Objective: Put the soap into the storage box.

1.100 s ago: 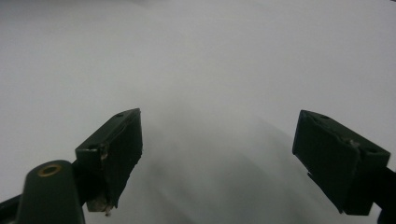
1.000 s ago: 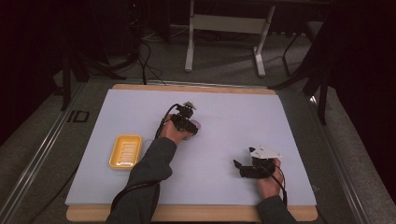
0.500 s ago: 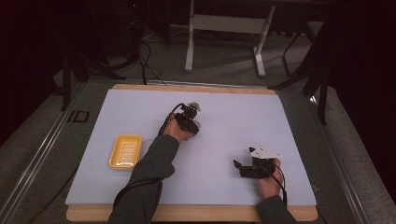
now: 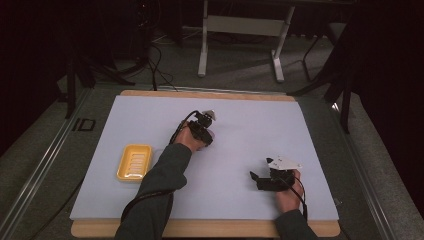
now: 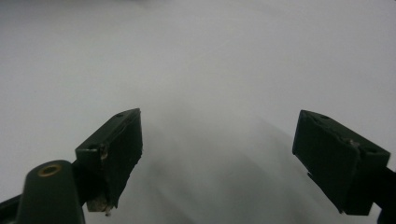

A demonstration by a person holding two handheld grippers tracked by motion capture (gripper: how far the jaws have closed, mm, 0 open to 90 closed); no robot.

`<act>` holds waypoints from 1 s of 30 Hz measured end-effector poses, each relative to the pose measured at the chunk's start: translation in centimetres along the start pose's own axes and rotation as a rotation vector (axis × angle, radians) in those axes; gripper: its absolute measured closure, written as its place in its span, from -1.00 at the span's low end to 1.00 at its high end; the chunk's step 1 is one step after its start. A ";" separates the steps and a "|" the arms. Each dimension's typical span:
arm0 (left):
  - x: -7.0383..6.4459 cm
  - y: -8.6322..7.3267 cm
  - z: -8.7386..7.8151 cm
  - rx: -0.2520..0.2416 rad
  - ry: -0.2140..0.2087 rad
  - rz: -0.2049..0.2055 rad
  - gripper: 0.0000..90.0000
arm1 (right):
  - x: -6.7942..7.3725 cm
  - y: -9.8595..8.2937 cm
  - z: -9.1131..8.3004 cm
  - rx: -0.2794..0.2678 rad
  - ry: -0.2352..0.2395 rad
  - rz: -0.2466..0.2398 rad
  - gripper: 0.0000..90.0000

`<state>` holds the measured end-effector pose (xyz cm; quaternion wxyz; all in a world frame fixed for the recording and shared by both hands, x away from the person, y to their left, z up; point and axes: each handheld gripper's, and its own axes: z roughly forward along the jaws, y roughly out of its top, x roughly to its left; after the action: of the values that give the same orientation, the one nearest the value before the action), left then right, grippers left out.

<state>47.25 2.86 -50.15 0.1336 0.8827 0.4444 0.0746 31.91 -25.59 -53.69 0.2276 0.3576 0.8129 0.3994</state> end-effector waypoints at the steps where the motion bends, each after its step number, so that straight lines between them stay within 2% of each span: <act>1: 0.0 0.0 -0.1 0.002 0.004 0.000 0.09 | 0.0 0.0 0.0 0.000 0.000 -0.001 -0.65; 5: 0.4 -0.3 -0.4 -0.001 0.001 -0.010 0.09 | 0.0 0.0 0.0 0.001 0.000 0.000 -0.65; 15: 1.3 -0.9 -1.1 0.014 0.015 -0.006 0.09 | 0.0 0.0 0.0 0.001 0.001 -0.002 -0.65; 30: 2.3 -1.4 -3.1 -0.010 0.022 -0.027 0.09 | 0.0 0.0 0.0 0.001 0.000 -0.006 -0.65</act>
<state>46.71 6.03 -47.60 0.1342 0.8751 0.4572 0.0847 31.90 -25.55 -53.70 0.2286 0.3552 0.8143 0.3981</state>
